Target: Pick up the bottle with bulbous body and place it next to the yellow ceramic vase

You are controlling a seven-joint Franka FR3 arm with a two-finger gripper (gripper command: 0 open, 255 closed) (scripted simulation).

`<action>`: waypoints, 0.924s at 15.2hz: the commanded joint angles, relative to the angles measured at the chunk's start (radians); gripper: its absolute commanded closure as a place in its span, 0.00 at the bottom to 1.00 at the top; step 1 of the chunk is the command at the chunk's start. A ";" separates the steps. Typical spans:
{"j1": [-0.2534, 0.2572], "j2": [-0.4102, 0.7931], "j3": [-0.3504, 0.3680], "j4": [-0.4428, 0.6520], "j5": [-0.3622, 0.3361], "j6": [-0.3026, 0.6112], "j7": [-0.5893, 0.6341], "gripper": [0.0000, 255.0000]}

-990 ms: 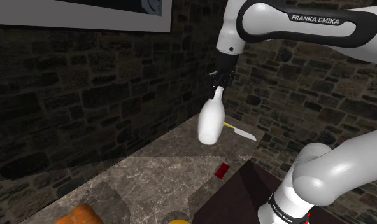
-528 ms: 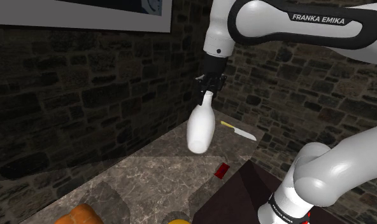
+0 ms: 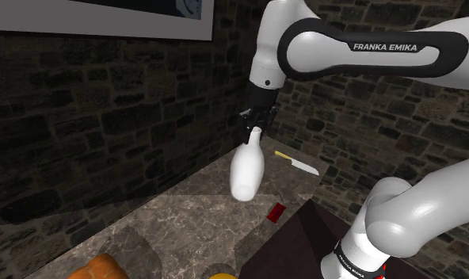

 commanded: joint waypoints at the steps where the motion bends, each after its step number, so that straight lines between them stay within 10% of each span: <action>1: 0.001 -0.002 0.002 -0.030 0.002 0.029 0.000 1.00; 14: 0.007 0.007 0.017 -0.198 0.011 0.205 0.001 1.00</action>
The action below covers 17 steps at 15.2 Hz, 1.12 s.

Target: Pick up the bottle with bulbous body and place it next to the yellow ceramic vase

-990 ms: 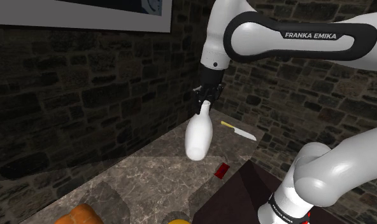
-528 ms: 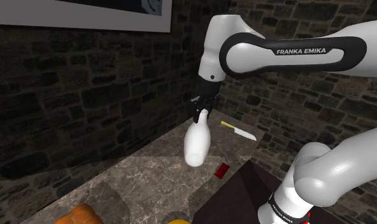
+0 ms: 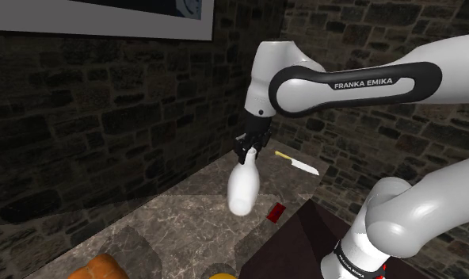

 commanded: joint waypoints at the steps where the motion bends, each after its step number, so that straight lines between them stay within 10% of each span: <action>1: 0.000 0.004 0.002 -0.024 0.001 0.030 0.000 1.00; 17: 0.001 0.080 0.028 -0.186 0.006 0.266 0.009 1.00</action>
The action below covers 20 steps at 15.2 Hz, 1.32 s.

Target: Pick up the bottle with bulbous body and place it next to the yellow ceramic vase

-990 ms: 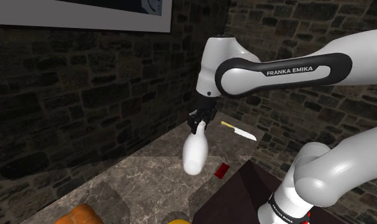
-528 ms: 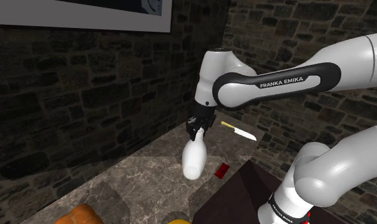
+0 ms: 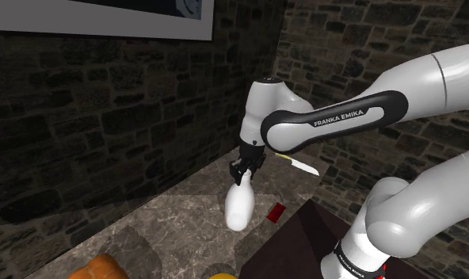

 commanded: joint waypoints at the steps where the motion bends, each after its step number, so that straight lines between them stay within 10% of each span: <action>1: 0.000 0.015 0.005 -0.018 0.000 0.034 0.003 1.00; 20: -0.018 0.195 0.041 -0.129 -0.030 0.323 0.037 1.00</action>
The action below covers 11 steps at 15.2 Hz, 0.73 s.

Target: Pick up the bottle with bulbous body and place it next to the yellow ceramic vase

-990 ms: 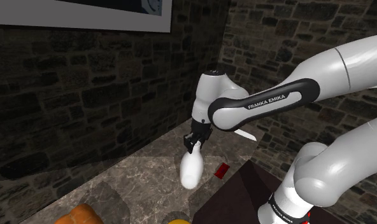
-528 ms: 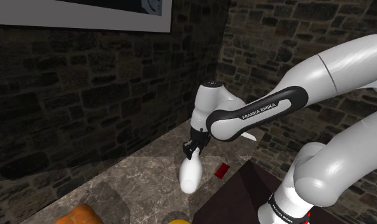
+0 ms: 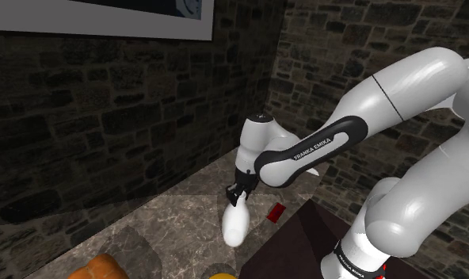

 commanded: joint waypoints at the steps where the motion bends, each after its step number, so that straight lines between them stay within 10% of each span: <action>1: -0.001 0.005 0.000 -0.002 -0.002 0.007 0.001 1.00; 6: -0.001 0.005 0.001 -0.002 -0.002 0.007 0.001 1.00; 7: -0.001 0.005 0.000 -0.002 -0.002 0.007 0.001 0.00; 11: -0.001 0.004 0.000 -0.002 -0.001 0.007 0.001 0.00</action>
